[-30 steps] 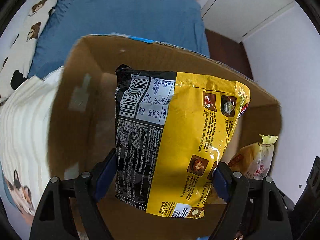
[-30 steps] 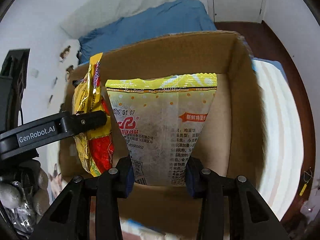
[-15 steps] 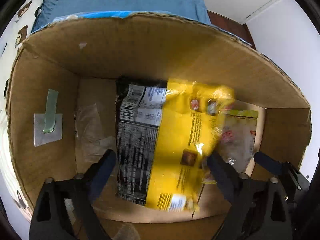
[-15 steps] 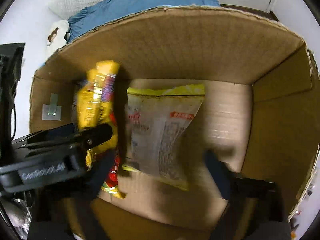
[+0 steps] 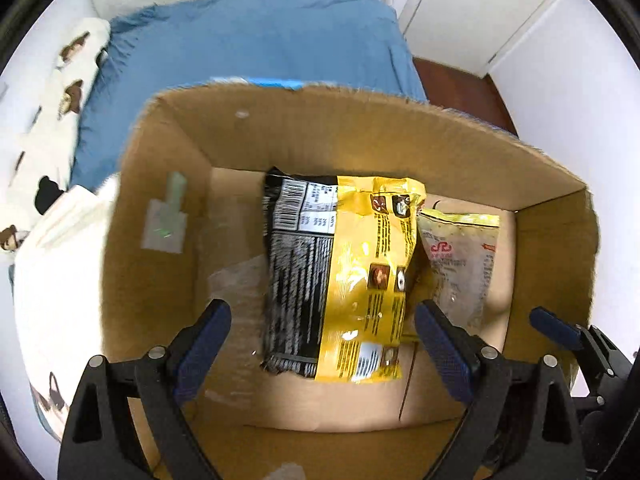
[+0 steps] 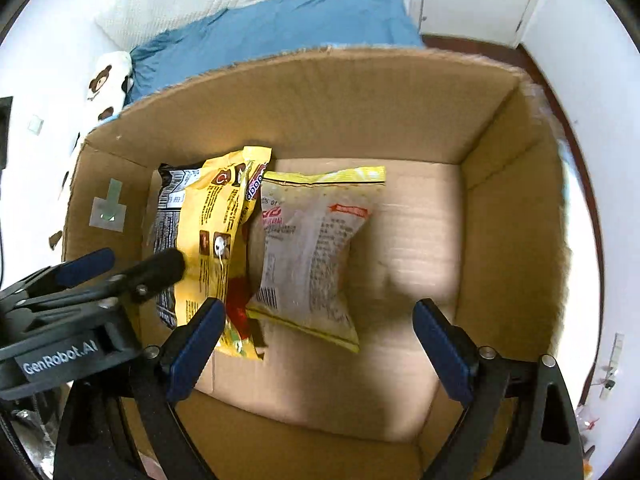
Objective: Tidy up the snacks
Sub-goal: 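Carry both bags into the cardboard box and open both tools, then grasp the white cookie packet with the left tool while the right tool grasps the Franzzi pack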
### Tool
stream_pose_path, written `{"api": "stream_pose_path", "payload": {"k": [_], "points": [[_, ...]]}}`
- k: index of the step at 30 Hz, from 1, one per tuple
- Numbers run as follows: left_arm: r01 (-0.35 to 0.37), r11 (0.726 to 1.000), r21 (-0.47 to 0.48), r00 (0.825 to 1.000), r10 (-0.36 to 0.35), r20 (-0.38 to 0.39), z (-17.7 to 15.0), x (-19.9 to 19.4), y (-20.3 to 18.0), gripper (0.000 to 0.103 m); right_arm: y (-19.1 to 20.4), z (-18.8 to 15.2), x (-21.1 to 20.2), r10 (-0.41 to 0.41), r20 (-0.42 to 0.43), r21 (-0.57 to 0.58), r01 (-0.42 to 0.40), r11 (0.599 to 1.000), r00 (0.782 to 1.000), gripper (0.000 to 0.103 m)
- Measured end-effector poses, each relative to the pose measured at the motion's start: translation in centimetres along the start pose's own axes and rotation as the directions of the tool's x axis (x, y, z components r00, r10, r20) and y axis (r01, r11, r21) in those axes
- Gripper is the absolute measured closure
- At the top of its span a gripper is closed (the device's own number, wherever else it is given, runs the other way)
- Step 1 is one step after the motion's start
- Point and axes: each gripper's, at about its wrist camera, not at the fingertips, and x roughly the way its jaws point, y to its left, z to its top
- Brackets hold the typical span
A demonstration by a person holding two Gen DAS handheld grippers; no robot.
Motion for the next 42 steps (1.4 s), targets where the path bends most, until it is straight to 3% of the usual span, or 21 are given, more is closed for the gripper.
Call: {"api": "stream_pose_path", "payload": {"k": [5,11,18,24,27,33,38,42], "points": [[-0.030,0.999,0.017,0.993,0.028,0.115,-3.6,-4.2,-0.6,0.009,0.5,-1.0,-2.7,-0.037,0.092,0.006,0.036,0.999,0.995,0.006],[-0.043,0.998,0.036,0.976,0.034,0.213,-5.0,-9.0,-1.0,0.009,1.9,-4.0,-6.3,-0.053,0.178,0.007,0.052,0.999,0.983,0.006],[-0.033,0.999,0.031,0.963,0.023,0.270,-7.1,-11.8,0.3,0.009,2.6,-8.0,-10.9,-0.039,0.251,0.004,0.039,0.999,0.967,0.006],[-0.013,1.000,0.000,0.957,0.012,0.289,-10.5,-14.0,1.7,0.009,2.6,-11.2,-12.2,0.010,0.254,0.023,-0.016,1.000,0.967,0.006],[-0.023,1.000,-0.014,0.959,0.026,0.281,-12.4,-13.9,2.8,0.009,2.6,-13.3,-11.8,0.042,0.228,0.034,-0.051,0.998,0.973,0.006],[-0.137,0.990,-0.020,0.965,0.138,0.221,-17.6,-11.2,5.9,0.009,3.1,-18.5,-7.3,0.086,0.115,0.055,-0.092,0.994,0.990,0.006],[-0.183,0.982,-0.038,0.980,0.186,0.077,-22.2,-6.1,9.9,0.009,3.6,-23.1,-1.8,0.111,-0.012,0.083,-0.109,0.990,0.994,0.006],[-0.215,0.976,-0.038,0.976,0.213,-0.053,-24.3,-1.3,12.6,0.009,4.0,-25.3,1.8,0.112,-0.087,0.094,-0.104,0.990,0.990,0.006]]}}
